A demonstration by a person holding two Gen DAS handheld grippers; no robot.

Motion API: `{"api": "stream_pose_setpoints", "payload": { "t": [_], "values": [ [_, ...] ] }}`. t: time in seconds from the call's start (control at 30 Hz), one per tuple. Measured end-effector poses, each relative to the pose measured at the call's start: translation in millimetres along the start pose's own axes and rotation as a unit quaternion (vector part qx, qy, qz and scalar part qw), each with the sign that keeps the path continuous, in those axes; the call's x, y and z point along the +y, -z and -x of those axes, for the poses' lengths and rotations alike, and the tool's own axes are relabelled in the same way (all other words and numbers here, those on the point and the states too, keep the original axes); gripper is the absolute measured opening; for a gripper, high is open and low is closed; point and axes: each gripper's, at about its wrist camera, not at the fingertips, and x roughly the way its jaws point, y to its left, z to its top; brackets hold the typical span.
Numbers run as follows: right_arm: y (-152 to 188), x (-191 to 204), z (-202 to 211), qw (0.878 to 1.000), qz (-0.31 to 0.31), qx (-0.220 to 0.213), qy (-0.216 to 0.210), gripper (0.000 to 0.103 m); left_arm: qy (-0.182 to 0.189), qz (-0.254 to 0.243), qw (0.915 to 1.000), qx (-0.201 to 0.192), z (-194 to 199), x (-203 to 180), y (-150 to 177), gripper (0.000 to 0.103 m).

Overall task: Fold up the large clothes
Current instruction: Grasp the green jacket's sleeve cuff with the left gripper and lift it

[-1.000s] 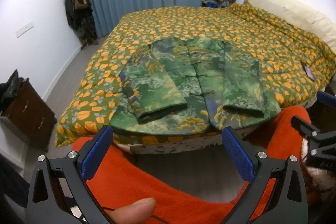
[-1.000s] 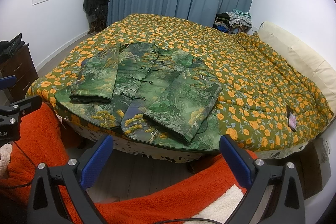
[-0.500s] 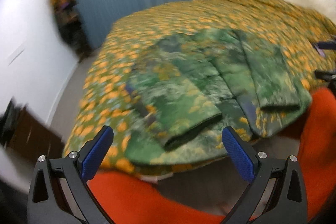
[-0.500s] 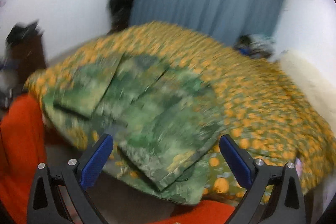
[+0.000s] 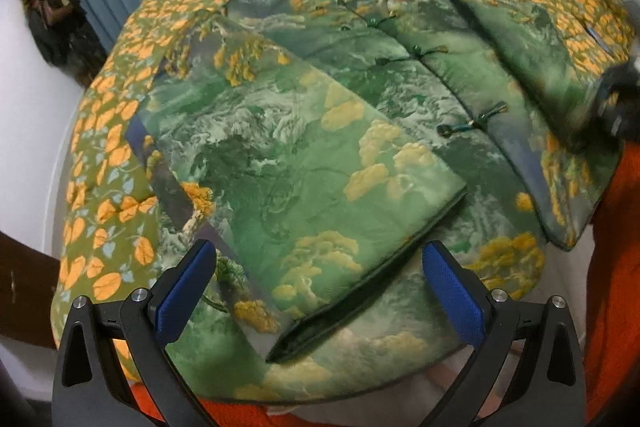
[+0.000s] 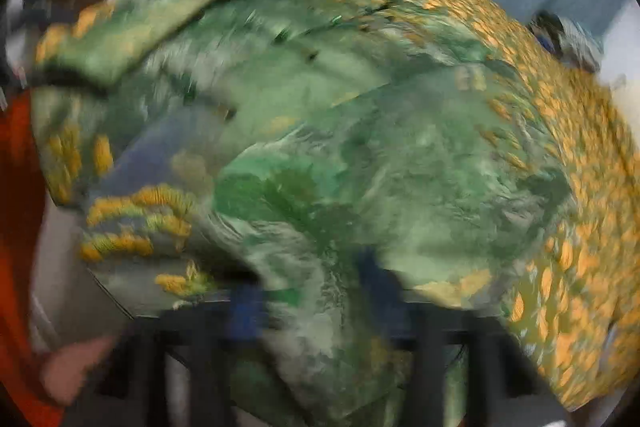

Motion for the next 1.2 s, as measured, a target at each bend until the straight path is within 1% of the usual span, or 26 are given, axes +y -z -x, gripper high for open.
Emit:
{"api": "stream_pose_setpoints", "payload": {
  "t": [0.03,0.07,0.17,0.23,0.3,0.37,0.43,0.47,0.5,0.53,0.57,0.6,0.67,0.73,0.77,0.8,0.83,0.87,0.93,0.97,1.03,1.1,1.2],
  "values": [
    [0.8,-8.0,11.6,1.0,-0.013,-0.011,0.0,0.014,-0.001,-0.005,1.0,0.003,-5.3,0.6,-3.2,0.102],
    [1.2,-25.7,35.5,0.999,-0.04,-0.032,0.006,0.014,0.001,-0.011,0.9999,0.006,-8.1,0.9,-3.3,0.102],
    [3.7,-76.4,85.8,0.991,-0.102,-0.077,0.049,0.014,0.013,-0.019,0.9997,0.012,-19.5,3.9,-7.0,0.103],
    [10.3,-122.6,118.8,0.977,-0.147,-0.103,0.112,0.014,0.018,-0.024,0.9995,0.011,-23.7,3.1,-10.1,0.103],
    [18.7,-168.0,135.8,0.961,-0.186,-0.106,0.172,0.014,0.021,-0.033,0.9992,0.008,-26.7,0.5,-13.2,0.103],
    [24.8,-215.7,140.9,0.942,-0.229,-0.094,0.229,0.014,0.023,-0.042,0.9988,0.006,-28.7,-0.8,-15.2,0.103],
    [36.8,-245.1,138.0,0.926,-0.243,-0.074,0.281,0.014,0.026,-0.048,0.9985,0.006,-30.6,0.6,-17.7,0.103],
    [47.0,-262.0,134.6,0.913,-0.251,-0.057,0.316,0.015,0.029,-0.048,0.9984,0.005,-30.4,1.5,-19.2,0.103],
    [57.2,-276.2,129.7,0.902,-0.259,-0.034,0.344,0.026,0.033,-0.044,0.9985,0.005,-30.0,3.6,-20.4,0.103],
    [63.6,-285.3,125.9,0.891,-0.271,-0.017,0.364,0.043,0.034,-0.039,0.9986,0.005,-31.0,6.9,-22.3,0.103],
    [71.4,-287.9,126.8,0.882,-0.289,-0.012,0.371,0.048,0.037,-0.031,0.9988,0.006,-31.0,10.4,-23.9,0.103],
    [77.8,-286.7,129.0,0.879,-0.309,-0.018,0.362,0.049,0.04,-0.026,0.9989,0.006,-31.8,13.7,-25.5,0.103],
    [84.6,-270.2,133.2,0.882,-0.341,-0.039,0.323,0.05,0.049,-0.014,0.9987,0.007,-31.1,19.9,-27.6,0.098],
    [85.8,-234.6,136.2,0.893,-0.349,-0.064,0.276,0.053,0.062,-0.01,0.998,0.01,-30.8,23.2,-30.0,0.086],
    [83.2,-213.9,135.1,0.901,-0.345,-0.077,0.251,0.054,0.068,-0.01,0.9976,0.012,-30.5,23.8,-30.9,0.083],
    [81.6,-199.1,131.0,0.907,-0.341,-0.085,0.232,0.054,0.075,-0.01,0.997,0.014,-30.4,23.7,-32.5,0.075],
    [75.6,-168.9,128.8,0.917,-0.33,-0.1,0.199,0.054,0.082,-0.009,0.9964,0.017,-31.0,24.1,-33.9,0.062],
    [68.0,-145.6,125.9,0.925,-0.318,-0.112,0.178,0.054,0.09,-0.007,0.9957,0.02,-31.5,24.1,-35.3,0.052],
    [53.2,-99.8,118.4,0.937,-0.291,-0.133,0.142,0.054,0.114,-0.003,0.9932,0.026,-30.7,23.6,-38.2,0.007],
    [42.3,-81.6,112.1,0.942,-0.279,-0.141,0.125,0.054,0.122,0.001,0.9923,0.024,-27.9,23.3,-39.8,0.006],
    [30.2,-42.9,108.8,0.949,-0.259,-0.152,0.097,0.054,0.117,0.006,0.9931,0.008,-18.1,24.9,-41.7,0.005],
    [20.6,-14.5,103.6,0.956,-0.238,-0.158,0.07,0.054,0.122,0.024,0.9921,-0.014,-2.2,35.5,-44.8,0.005],
    [14.7,10.2,96.8,0.966,-0.201,-0.154,0.053,0.054,0.116,0.061,0.99,-0.052,25.8,64.7,-51.2,0.005]
  ]
}}
